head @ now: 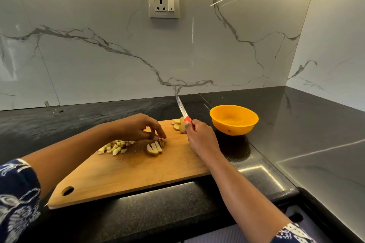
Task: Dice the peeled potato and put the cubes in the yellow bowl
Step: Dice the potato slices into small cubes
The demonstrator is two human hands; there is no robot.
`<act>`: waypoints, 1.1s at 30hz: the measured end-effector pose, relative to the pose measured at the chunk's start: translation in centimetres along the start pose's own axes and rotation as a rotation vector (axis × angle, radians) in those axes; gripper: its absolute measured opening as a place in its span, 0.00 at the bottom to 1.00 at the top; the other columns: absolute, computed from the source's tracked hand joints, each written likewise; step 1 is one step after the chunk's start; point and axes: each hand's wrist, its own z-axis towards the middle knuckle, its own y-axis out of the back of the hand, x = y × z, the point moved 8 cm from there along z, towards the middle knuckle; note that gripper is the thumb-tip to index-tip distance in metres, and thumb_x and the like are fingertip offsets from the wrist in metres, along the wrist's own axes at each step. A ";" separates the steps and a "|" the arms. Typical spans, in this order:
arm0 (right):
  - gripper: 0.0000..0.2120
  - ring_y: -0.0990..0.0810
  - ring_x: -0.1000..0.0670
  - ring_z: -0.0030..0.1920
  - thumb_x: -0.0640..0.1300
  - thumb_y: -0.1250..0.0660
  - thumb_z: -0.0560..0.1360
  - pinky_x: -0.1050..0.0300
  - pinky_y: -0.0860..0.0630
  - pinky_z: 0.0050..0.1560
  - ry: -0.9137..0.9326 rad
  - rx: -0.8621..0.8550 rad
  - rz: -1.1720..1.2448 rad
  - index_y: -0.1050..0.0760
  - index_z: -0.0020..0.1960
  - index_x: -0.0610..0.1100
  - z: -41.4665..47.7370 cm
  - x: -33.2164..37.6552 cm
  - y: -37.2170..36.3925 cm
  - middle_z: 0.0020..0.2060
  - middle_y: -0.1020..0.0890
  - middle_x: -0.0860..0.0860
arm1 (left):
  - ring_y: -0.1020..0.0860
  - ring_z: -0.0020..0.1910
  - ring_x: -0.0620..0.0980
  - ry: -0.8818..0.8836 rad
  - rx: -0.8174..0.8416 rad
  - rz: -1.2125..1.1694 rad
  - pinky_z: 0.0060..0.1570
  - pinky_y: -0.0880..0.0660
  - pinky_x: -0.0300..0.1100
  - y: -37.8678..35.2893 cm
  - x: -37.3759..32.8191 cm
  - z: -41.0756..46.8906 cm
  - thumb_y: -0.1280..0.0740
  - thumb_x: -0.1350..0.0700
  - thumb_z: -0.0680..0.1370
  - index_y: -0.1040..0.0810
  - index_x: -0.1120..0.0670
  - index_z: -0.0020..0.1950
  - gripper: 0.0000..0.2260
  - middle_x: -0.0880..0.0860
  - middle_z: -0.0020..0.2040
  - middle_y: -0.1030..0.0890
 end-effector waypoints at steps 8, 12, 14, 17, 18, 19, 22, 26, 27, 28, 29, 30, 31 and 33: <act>0.19 0.22 0.54 0.42 0.54 0.47 0.82 0.62 0.29 0.38 -0.011 0.011 -0.022 0.23 0.57 0.44 0.3 -0.2 -0.3 0.41 0.20 0.50 | 0.26 0.45 0.35 -0.006 0.030 0.053 0.43 0.32 0.28 0.1 -0.7 1.8 0.32 0.56 0.76 0.20 0.46 0.51 0.06 0.38 0.46 0.23; 0.19 0.23 0.54 0.42 0.54 0.47 0.82 0.63 0.30 0.37 -0.013 0.008 -0.028 0.23 0.58 0.44 0.2 -0.2 -0.2 0.41 0.20 0.51 | 0.26 0.45 0.34 0.004 0.054 0.027 0.45 0.32 0.28 0.1 -0.8 2.4 0.33 0.57 0.77 0.21 0.46 0.49 0.06 0.39 0.46 0.21; 0.19 0.23 0.54 0.40 0.54 0.47 0.82 0.63 0.31 0.35 -0.009 0.008 -0.027 0.23 0.56 0.44 0.2 -0.2 -0.1 0.40 0.20 0.51 | 0.26 0.46 0.35 0.001 0.077 0.031 0.44 0.32 0.28 -0.1 -0.9 2.6 0.33 0.57 0.77 0.22 0.46 0.49 0.06 0.41 0.47 0.22; 0.19 0.24 0.55 0.38 0.54 0.48 0.82 0.64 0.32 0.34 -0.006 0.008 -0.030 0.23 0.55 0.44 0.1 -0.1 -0.1 0.39 0.21 0.51 | 0.28 0.48 0.39 0.001 0.111 0.042 0.44 0.34 0.31 -0.3 -0.8 2.8 0.34 0.57 0.77 0.24 0.45 0.48 0.06 0.42 0.49 0.25; 0.18 0.25 0.55 0.38 0.54 0.48 0.82 0.64 0.33 0.34 -0.007 0.009 -0.031 0.23 0.55 0.44 0.1 -0.1 -0.1 0.39 0.21 0.51 | 0.29 0.49 0.39 0.003 0.129 0.045 0.44 0.34 0.31 -0.3 -0.8 2.8 0.34 0.57 0.77 0.24 0.44 0.47 0.06 0.42 0.49 0.26; 0.18 0.25 0.55 0.38 0.54 0.47 0.82 0.64 0.32 0.34 -0.008 0.011 -0.030 0.23 0.55 0.44 0.1 -0.1 -0.1 0.39 0.21 0.51 | 0.29 0.49 0.40 0.002 0.149 0.048 0.44 0.34 0.31 -0.3 -0.8 2.9 0.34 0.57 0.77 0.25 0.43 0.46 0.07 0.41 0.50 0.27; 0.19 0.23 0.54 0.40 0.54 0.47 0.82 0.62 0.30 0.36 -0.016 0.019 -0.017 0.22 0.56 0.44 0.2 -0.2 -0.2 0.41 0.20 0.50 | 0.30 0.52 0.41 -0.013 0.197 0.065 0.46 0.34 0.31 -0.3 -0.8 2.8 0.33 0.57 0.77 0.24 0.43 0.46 0.07 0.42 0.52 0.28; 0.19 0.23 0.54 0.41 0.54 0.47 0.82 0.61 0.30 0.37 -0.017 0.018 -0.021 0.23 0.57 0.44 0.3 -0.2 -0.2 0.41 0.20 0.50 | 0.30 0.57 0.42 -0.035 0.225 0.025 0.49 0.34 0.31 0.0 -0.9 2.3 0.35 0.56 0.78 0.23 0.42 0.48 0.08 0.44 0.57 0.27; 0.19 0.23 0.54 0.41 0.54 0.48 0.82 0.62 0.30 0.36 -0.015 0.019 -0.024 0.23 0.57 0.44 0.3 -0.2 -0.2 0.41 0.20 0.51 | 0.30 0.58 0.41 -0.033 0.225 0.003 0.50 0.34 0.31 0.1 -0.8 2.1 0.35 0.56 0.78 0.23 0.42 0.51 0.08 0.45 0.58 0.27; 0.19 0.23 0.54 0.40 0.54 0.48 0.83 0.61 0.30 0.36 -0.014 0.021 -0.025 0.23 0.57 0.44 0.3 -0.2 -0.2 0.41 0.20 0.50 | 0.31 0.59 0.40 -0.026 0.237 -0.008 0.51 0.34 0.31 0.2 -0.7 1.8 0.35 0.55 0.78 0.23 0.41 0.55 0.09 0.44 0.60 0.28; 0.19 0.23 0.54 0.40 0.54 0.48 0.83 0.61 0.29 0.37 -0.013 0.024 -0.024 0.23 0.56 0.44 0.3 -0.1 -0.3 0.41 0.20 0.50 | 0.32 0.60 0.38 -0.020 0.265 -0.011 0.52 0.35 0.31 0.2 -0.5 1.4 0.33 0.54 0.77 0.25 0.42 0.59 0.12 0.42 0.62 0.29; 0.18 0.23 0.54 0.40 0.54 0.48 0.83 0.61 0.29 0.37 -0.014 0.025 -0.022 0.23 0.56 0.44 0.3 -0.1 -0.2 0.41 0.20 0.50 | 0.33 0.61 0.37 -0.016 0.303 -0.005 0.54 0.35 0.31 0.0 -0.4 1.0 0.31 0.53 0.76 0.26 0.42 0.63 0.16 0.40 0.63 0.30; 0.18 0.23 0.54 0.40 0.53 0.48 0.83 0.60 0.29 0.38 -0.015 0.024 -0.017 0.23 0.55 0.44 0.2 -0.1 -0.2 0.41 0.20 0.50 | 0.34 0.61 0.37 -0.016 0.340 0.014 0.56 0.35 0.32 -0.3 -0.2 0.6 0.30 0.52 0.74 0.28 0.42 0.65 0.20 0.39 0.63 0.31; 0.18 0.24 0.54 0.39 0.53 0.47 0.83 0.60 0.29 0.38 -0.015 0.021 -0.008 0.23 0.54 0.44 0.2 -0.1 -0.1 0.39 0.20 0.50 | 0.34 0.61 0.38 -0.034 0.372 0.078 0.55 0.35 0.31 -0.7 -0.2 0.1 0.28 0.52 0.73 0.29 0.41 0.66 0.22 0.39 0.63 0.32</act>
